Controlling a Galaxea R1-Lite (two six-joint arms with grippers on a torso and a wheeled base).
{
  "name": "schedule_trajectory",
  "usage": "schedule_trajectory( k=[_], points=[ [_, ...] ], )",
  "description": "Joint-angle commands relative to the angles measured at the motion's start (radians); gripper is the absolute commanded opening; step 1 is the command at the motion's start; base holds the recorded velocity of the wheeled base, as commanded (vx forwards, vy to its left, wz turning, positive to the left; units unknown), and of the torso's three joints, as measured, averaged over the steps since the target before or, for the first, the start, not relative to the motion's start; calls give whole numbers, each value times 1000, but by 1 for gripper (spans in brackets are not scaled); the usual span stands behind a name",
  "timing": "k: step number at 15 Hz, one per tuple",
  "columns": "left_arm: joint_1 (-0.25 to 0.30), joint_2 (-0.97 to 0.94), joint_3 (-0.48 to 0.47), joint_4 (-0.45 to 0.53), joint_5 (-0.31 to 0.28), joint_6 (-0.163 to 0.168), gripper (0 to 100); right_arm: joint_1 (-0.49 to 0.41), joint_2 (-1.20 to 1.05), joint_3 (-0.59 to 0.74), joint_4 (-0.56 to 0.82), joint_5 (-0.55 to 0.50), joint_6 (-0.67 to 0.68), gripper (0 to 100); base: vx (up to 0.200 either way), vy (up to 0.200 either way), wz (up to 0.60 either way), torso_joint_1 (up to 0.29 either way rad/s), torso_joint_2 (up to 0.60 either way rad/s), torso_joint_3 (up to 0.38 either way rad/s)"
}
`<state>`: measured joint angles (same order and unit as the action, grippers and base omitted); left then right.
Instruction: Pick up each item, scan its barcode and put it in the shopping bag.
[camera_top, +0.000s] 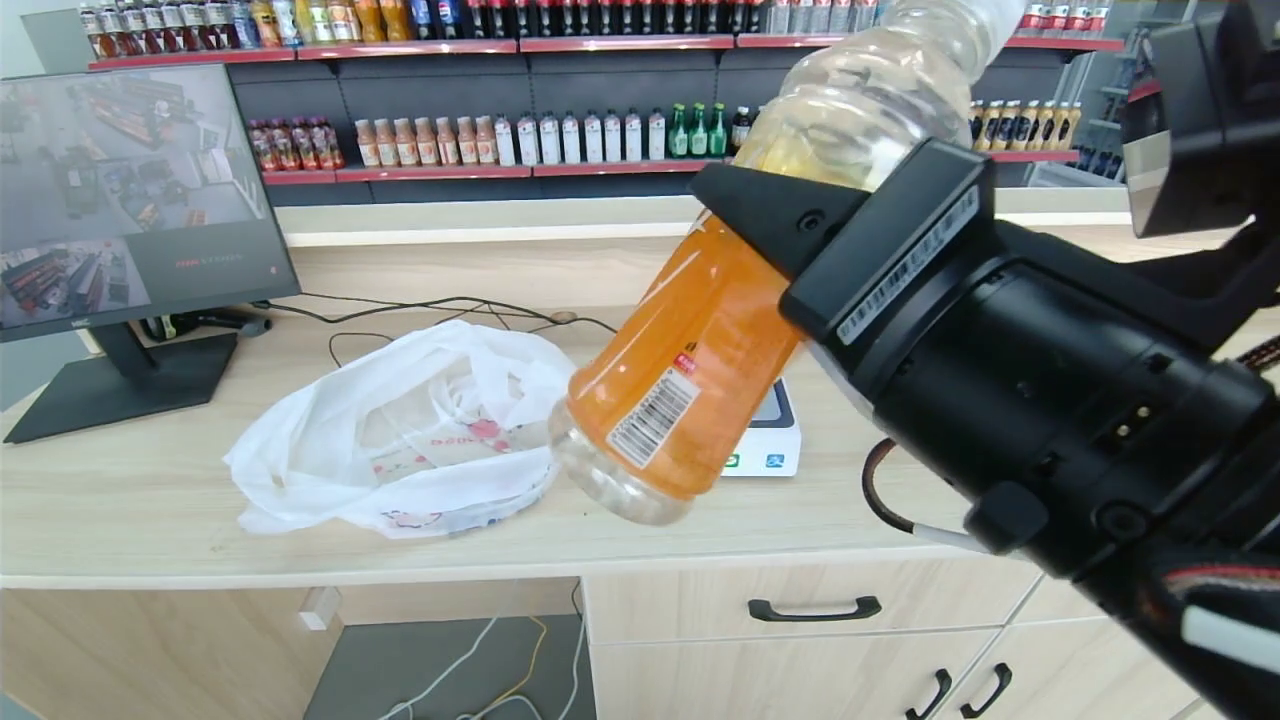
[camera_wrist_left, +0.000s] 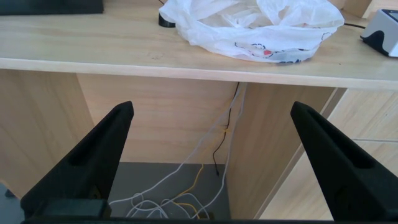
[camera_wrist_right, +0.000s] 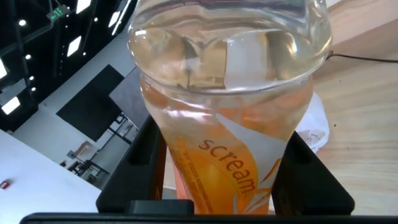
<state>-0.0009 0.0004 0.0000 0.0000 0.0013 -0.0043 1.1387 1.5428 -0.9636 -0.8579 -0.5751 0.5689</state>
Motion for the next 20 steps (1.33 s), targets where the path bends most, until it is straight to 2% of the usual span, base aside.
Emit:
schedule_trajectory(
  k=[1, 5, 8, 12, 14, 16, 18, 19, 20],
  points=[
    [-1, 0, 0, 0, 0, -2, 100, 3, 31, 5, -3, 0, -21, 0, 0, 0, 0, 0, 0, 0],
    [-1, 0, 0, 0, 0, 0, 100, -7, 42, 72, -9, 1, -138, 0, 0, 0, 0, 0, 0, 0],
    [-1, 0, 0, 0, 0, 0, 100, -45, 82, 126, -82, 3, -242, 0, 0, 0, 0, 0, 0, 0],
    [1, 0, 0, 0, 0, -2, 100, -122, 204, 129, -299, 3, -465, 0, 0, 0, 0, 0, 0, 0],
    [-1, 0, 0, 0, 0, 0, 100, -135, 287, 129, -452, 3, -587, 0, 0, 0, 0, 0, 0, 0],
    [-1, 0, 0, 0, 0, -2, 100, -166, 342, 143, -537, 4, -684, 0, 0, 0, 0, 0, 0, 0],
    [-1, 0, 0, 0, 0, 0, 100, -189, 361, 169, -632, 35, -771, 0, 0, 0, 0, 0, 0, 0],
    [-1, 0, 0, 0, 0, 0, 100, -221, 367, 163, -652, 121, -867, 0, 0, 0, 0, 0, 0, 0],
    [-1, 0, 0, 0, 0, -2, 100, -235, 373, 154, -652, 164, -897, 0, 0, 0, 0, 0, 0, 0]
  ],
)
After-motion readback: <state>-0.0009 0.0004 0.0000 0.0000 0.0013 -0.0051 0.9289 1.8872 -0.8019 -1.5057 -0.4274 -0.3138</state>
